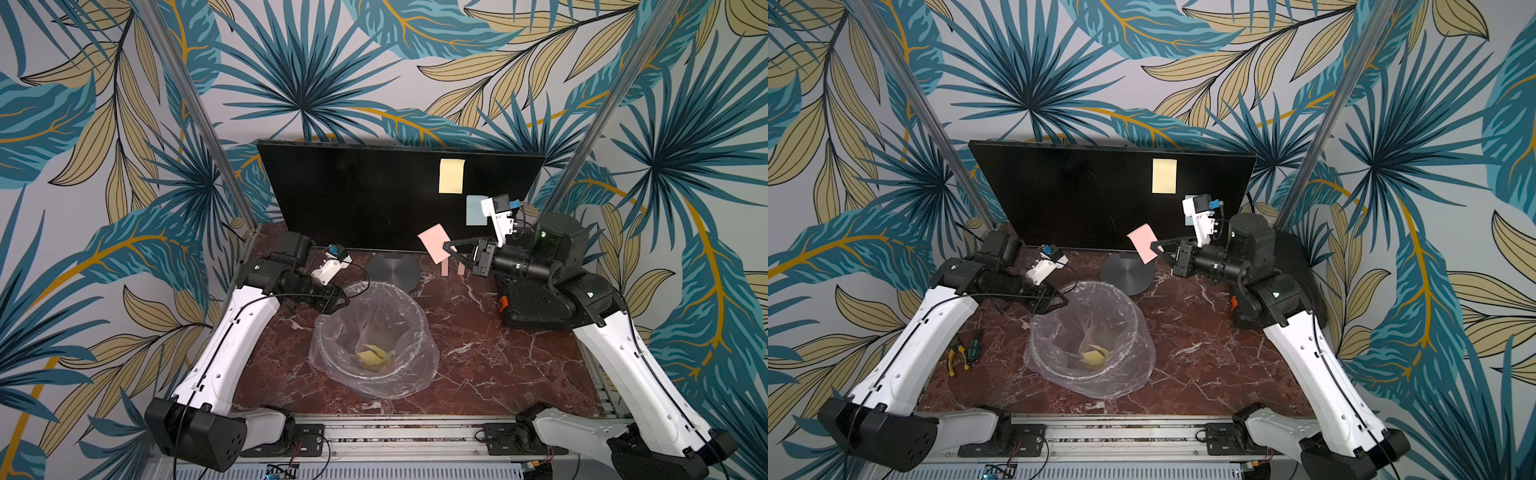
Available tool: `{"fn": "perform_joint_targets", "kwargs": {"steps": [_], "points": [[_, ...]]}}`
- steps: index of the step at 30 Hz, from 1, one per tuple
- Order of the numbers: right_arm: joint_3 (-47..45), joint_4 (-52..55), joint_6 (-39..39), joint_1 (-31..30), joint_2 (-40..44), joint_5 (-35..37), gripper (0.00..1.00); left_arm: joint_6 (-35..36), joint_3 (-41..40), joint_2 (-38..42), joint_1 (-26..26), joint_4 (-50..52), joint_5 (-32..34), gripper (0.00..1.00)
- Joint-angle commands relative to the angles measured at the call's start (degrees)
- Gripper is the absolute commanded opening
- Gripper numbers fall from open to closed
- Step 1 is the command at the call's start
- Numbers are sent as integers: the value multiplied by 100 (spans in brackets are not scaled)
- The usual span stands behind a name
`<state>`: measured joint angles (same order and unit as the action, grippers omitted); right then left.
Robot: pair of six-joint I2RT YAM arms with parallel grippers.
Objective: Remove the sticky note from the monitor
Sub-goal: Place the sticky note in the trash bin.
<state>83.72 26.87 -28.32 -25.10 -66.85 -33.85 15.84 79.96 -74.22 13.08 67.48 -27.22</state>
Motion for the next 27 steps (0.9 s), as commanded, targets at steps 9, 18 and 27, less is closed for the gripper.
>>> {"fn": "perform_joint_targets", "kwargs": {"steps": [9,18,27], "points": [[-12,1422,1815,-1626,-844,554,0,-3,-76,21,21,-60,41,49],[249,1617,2198,-2417,-1548,504,13,-9,-79,30,17,-58,30,49],[249,1268,2195,-2489,-1277,790,53,-6,-71,38,19,-59,19,49]]}}
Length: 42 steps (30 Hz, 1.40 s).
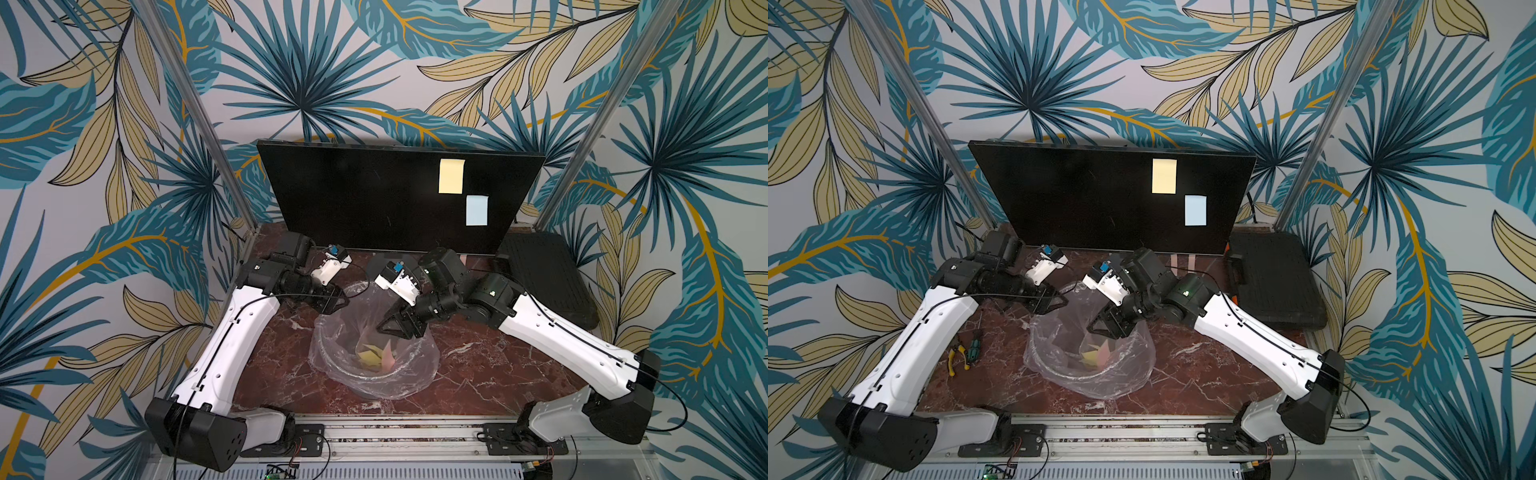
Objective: Remove the sticky note from the monitor
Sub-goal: Place the sticky note in the trash bin, then tear off the sticky note from the monitor.
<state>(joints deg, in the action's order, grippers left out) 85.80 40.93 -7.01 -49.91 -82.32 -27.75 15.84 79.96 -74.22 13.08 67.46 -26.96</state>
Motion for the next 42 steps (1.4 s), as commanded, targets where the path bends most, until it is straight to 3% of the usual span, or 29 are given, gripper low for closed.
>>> {"fn": "perform_joint_targets", "kwargs": {"steps": [1,5,16,29,42], "points": [[12,-198,53,-14,322,211,54,-2,-79,39,15,-53,-10,49],[-51,-357,-20,-11,475,363,54,-2,-84,39,18,-56,-9,49],[-152,-760,-567,205,1178,1807,57,-5,-94,31,18,-66,5,48],[-655,-1311,-1962,1917,1877,1754,61,0,-65,-13,19,-61,-14,49],[-614,-2330,-3246,2543,2062,2186,65,13,-51,1,17,-57,-20,49]]}}
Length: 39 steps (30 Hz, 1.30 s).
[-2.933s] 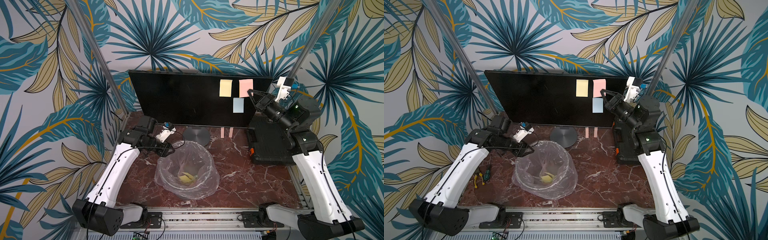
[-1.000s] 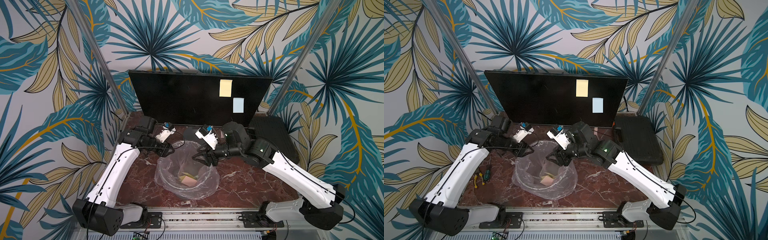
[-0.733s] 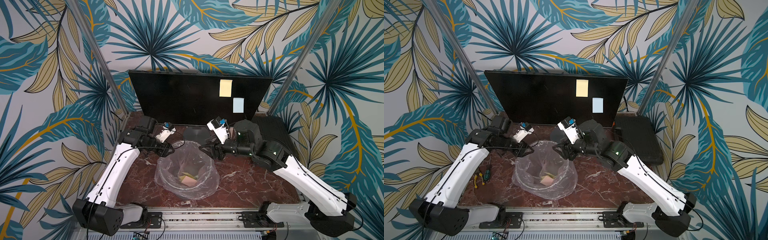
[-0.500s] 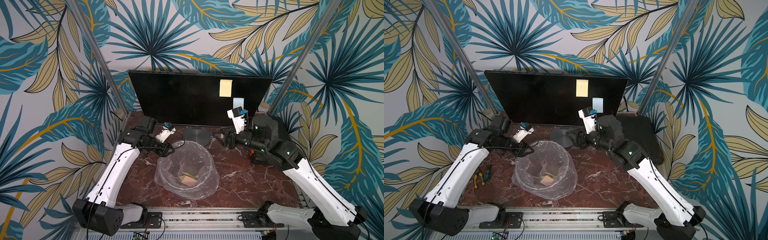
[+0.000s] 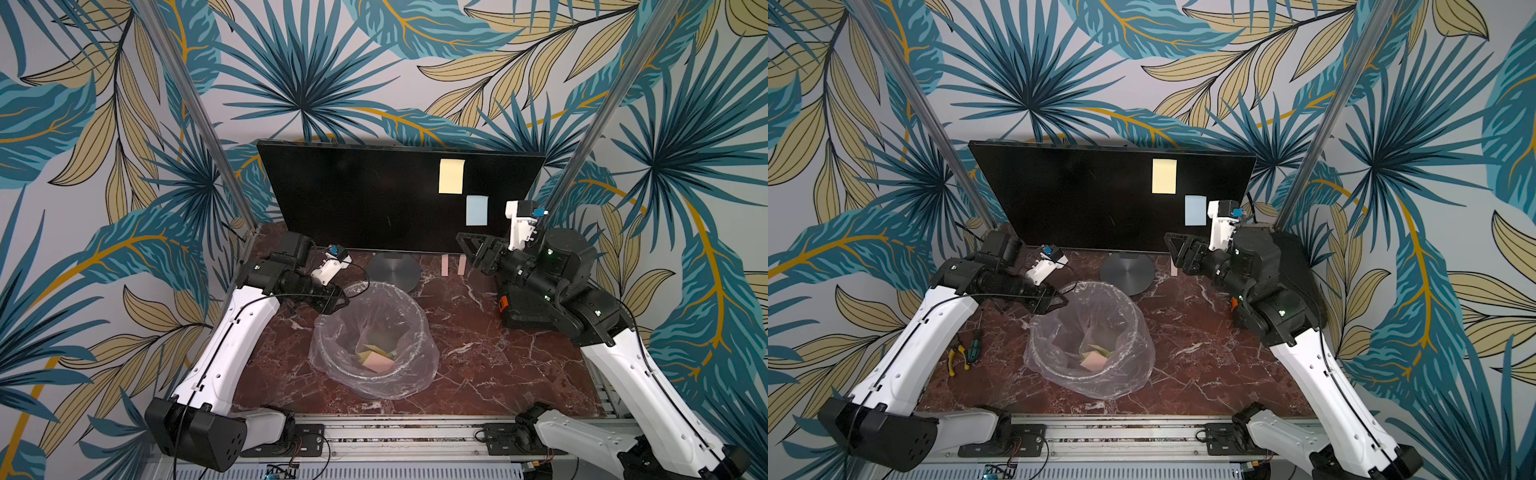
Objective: Remove the sticky note from the monitor
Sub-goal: Tear off the sticky note from the monitor.
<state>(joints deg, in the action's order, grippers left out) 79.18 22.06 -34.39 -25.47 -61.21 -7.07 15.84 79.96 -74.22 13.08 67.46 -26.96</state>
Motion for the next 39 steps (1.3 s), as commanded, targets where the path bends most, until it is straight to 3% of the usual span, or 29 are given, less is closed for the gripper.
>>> {"fn": "perform_joint_targets", "kwargs": {"steps": [1,10,39], "points": [[129,-471,-549,146,-117,51,65,22,-70,15,19,-61,-11,49],[887,-645,-689,361,-759,-215,66,25,-49,12,17,-43,-7,49],[1741,-1248,-981,724,-2037,-881,61,27,-52,12,18,-48,11,49]]}}
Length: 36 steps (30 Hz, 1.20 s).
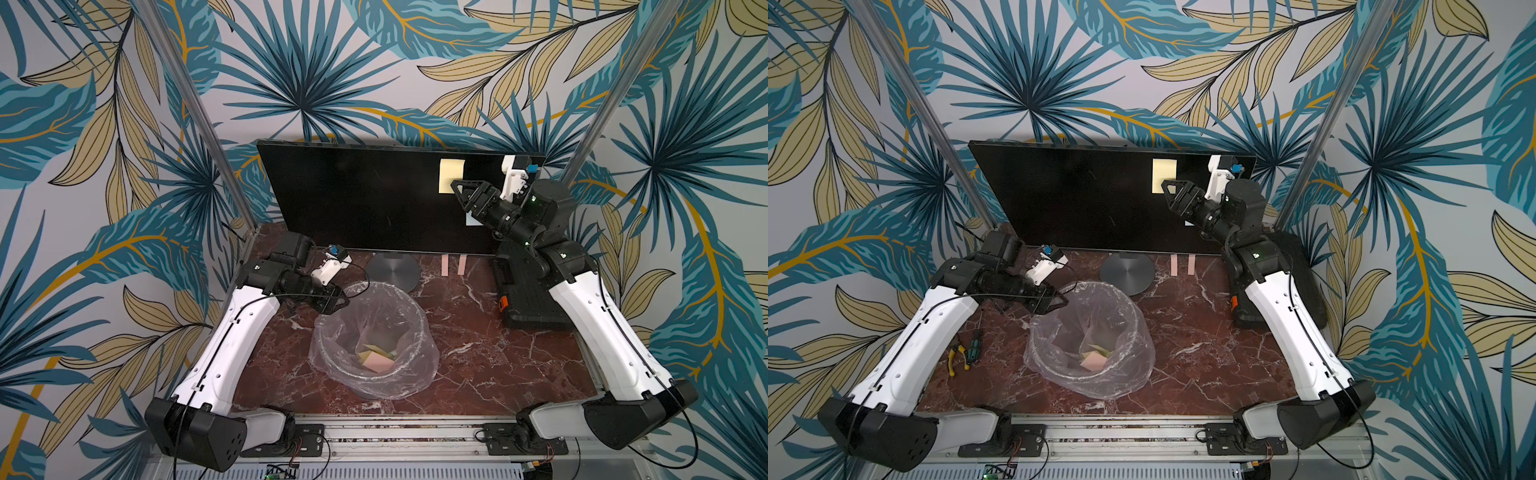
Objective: Remove the sticky note from the monitor
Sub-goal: Tear off the sticky note from the monitor.
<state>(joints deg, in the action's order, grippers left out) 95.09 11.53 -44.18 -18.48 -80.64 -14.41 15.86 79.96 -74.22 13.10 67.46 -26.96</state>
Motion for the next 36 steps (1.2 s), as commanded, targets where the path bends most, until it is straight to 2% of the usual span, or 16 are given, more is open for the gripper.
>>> {"fn": "perform_joint_targets", "kwargs": {"steps": [1,18,23,31,36], "points": [[177,-202,-15,25,-126,-164,61,16,-53,16,20,-41,17,49],[109,-378,-79,29,-137,-249,38,21,-66,37,17,-47,-4,49],[36,-393,-89,29,-95,-229,26,22,-62,30,19,-43,-2,49],[-82,-463,-147,29,24,-230,0,22,-68,21,14,-43,-3,49],[-117,-501,-144,29,154,-271,0,17,-68,27,12,-43,7,49]]}}
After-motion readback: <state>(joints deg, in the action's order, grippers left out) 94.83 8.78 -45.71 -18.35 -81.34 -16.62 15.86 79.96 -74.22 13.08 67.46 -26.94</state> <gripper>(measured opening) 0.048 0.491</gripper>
